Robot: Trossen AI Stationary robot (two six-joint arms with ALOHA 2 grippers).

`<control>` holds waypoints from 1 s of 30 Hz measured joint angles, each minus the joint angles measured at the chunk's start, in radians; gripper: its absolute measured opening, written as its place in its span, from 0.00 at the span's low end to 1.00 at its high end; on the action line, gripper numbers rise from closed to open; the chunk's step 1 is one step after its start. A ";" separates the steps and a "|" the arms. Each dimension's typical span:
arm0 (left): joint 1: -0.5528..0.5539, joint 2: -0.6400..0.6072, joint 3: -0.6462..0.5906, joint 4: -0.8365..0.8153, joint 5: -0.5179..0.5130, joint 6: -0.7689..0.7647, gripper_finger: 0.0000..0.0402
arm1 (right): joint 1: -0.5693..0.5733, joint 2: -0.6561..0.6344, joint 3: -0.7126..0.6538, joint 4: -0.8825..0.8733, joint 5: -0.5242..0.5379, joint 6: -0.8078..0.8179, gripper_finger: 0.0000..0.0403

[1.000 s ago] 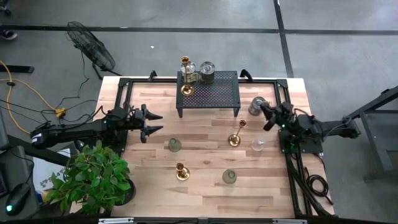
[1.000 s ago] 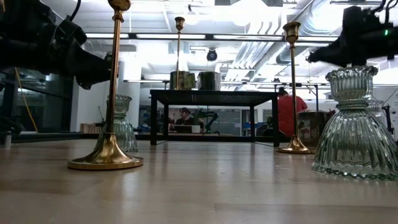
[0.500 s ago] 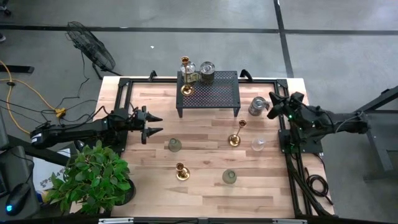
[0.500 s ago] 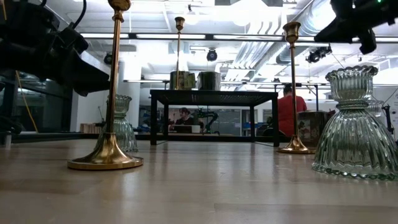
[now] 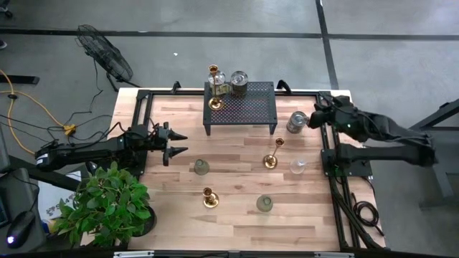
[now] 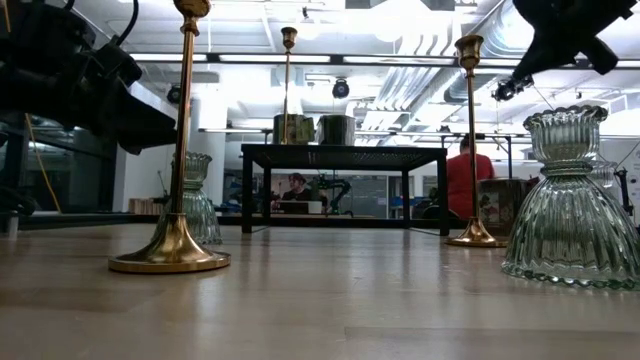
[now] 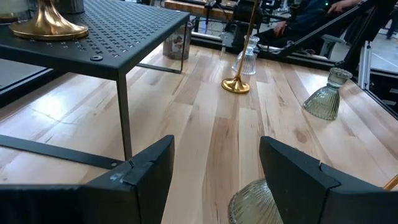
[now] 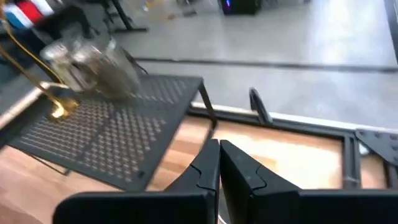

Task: Stock candles on shelf
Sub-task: Put the silver scented candle on the shelf

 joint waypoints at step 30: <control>0.000 0.000 0.001 0.001 0.000 0.000 0.57 | -0.570 0.446 0.003 -0.043 -0.693 -0.161 0.56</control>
